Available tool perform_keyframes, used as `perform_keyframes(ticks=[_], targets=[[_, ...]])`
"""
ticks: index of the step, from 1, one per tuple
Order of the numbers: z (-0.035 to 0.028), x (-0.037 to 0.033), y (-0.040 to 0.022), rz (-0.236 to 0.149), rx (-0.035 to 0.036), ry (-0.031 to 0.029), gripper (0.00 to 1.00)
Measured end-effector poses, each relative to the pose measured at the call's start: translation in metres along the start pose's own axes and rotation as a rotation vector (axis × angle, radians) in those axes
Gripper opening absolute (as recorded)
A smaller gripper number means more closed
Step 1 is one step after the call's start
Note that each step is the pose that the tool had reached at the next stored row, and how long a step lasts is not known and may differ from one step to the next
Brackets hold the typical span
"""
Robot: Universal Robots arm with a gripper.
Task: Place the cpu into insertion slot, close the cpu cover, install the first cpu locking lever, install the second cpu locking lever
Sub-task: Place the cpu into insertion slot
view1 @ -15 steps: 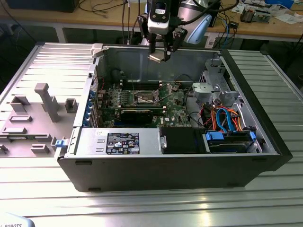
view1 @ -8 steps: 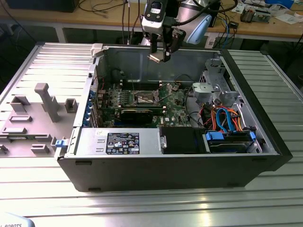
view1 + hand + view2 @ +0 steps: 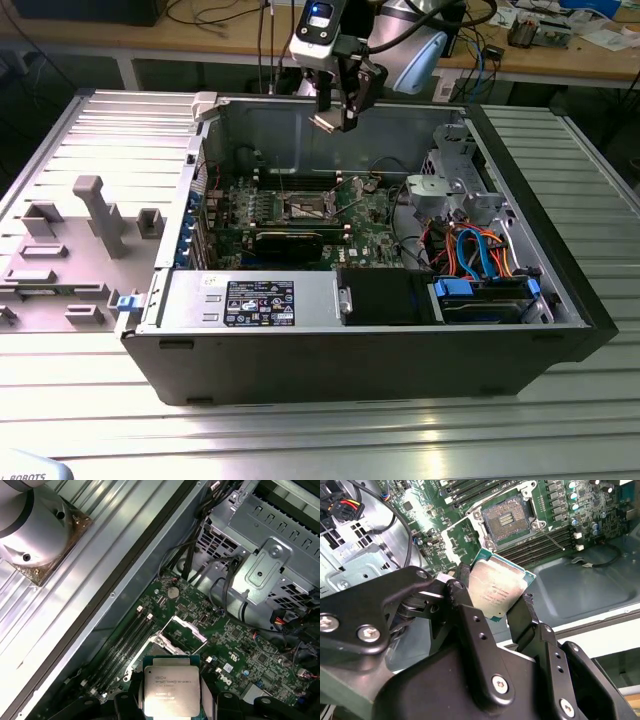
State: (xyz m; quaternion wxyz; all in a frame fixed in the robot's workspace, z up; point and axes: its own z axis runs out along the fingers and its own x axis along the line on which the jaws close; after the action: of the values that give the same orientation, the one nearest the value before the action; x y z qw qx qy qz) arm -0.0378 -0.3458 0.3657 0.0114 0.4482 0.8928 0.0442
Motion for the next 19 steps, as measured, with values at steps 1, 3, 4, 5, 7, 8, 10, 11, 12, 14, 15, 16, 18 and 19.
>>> perform_keyframes(ticks=[1,3,4,5,7,8,10,11,12,14,15,16,18,19], targets=[[0.0,0.0,0.0,0.0,0.0,0.0,0.54],[0.0,0.0,0.0,0.0,0.0,0.0,0.54],[0.0,0.0,0.0,0.0,0.0,0.0,0.54],[0.0,0.0,0.0,0.0,0.0,0.0,0.54],[0.0,0.0,0.0,0.0,0.0,0.0,0.54],[0.0,0.0,0.0,0.001,0.0,-0.0001,0.54],[0.0,0.0,0.0,0.006,-0.0001,-0.0005,0.54],[0.0,0.0,0.0,0.01,-0.0002,-0.0009,0.54],[0.0001,0.0,0.0,0.024,-0.0005,-0.0021,0.54],[0.0002,0.0,0.0,0.059,-0.0012,-0.0053,0.54],[0.0003,0.0,0.0,0.077,-0.0016,-0.0068,0.54],[0.0003,0.0,0.0,0.092,-0.0019,-0.0081,0.54],[0.0004,0.0,0.0,0.128,-0.0025,-0.0114,0.54],[0.0006,0.0,0.0,0.152,-0.003,-0.0136,0.54]])
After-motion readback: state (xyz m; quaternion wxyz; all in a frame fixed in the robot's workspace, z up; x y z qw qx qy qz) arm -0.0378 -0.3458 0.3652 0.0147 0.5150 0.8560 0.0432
